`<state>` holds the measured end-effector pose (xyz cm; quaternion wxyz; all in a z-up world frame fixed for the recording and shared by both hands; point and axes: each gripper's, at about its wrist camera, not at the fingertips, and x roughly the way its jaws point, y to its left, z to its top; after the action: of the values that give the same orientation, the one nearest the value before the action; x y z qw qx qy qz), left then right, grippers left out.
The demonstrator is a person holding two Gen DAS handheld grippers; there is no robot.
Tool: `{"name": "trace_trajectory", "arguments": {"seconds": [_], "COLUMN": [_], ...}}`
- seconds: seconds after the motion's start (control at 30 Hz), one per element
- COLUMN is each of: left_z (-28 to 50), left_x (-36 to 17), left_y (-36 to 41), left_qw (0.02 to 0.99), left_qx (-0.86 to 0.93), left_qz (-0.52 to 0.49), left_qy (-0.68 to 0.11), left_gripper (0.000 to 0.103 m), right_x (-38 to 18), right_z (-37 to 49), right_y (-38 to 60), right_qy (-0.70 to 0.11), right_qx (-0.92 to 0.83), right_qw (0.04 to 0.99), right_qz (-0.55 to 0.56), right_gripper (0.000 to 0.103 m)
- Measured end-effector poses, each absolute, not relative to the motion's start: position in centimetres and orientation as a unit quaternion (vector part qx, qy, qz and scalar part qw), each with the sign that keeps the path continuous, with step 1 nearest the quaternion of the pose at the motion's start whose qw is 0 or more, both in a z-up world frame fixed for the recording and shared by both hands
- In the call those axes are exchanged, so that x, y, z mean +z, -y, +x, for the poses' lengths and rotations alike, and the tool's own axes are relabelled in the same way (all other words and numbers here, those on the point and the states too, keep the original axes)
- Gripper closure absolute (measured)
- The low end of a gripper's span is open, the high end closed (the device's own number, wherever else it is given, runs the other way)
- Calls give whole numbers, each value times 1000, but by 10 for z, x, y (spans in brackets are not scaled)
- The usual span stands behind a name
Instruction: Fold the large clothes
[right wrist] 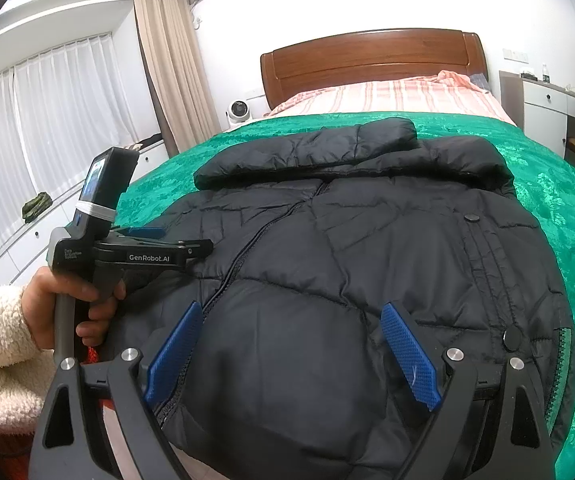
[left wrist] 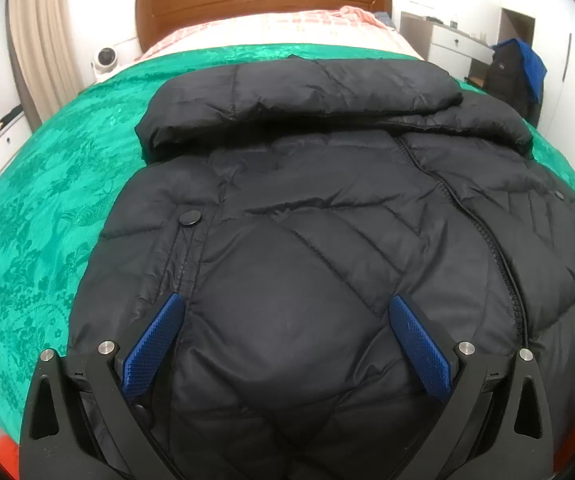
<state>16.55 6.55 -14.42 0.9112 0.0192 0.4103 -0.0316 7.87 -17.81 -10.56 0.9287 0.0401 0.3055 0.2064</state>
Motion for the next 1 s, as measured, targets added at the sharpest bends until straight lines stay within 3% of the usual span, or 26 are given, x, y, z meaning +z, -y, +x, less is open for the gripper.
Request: {"name": "trace_trajectory", "arguments": {"seconds": [1.0], "left_z": [146], "left_x": [-118], "left_y": [-130], "left_qw": [906], "left_qx": [19], "left_qz": [-55], "left_qy": [-419], "left_gripper": [1], "right_x": [-113], "right_z": [85], "right_y": [177], "right_qy": [-318], "right_qx": [205], "right_qw": [925], "right_qz": [38], "right_gripper": [13]}}
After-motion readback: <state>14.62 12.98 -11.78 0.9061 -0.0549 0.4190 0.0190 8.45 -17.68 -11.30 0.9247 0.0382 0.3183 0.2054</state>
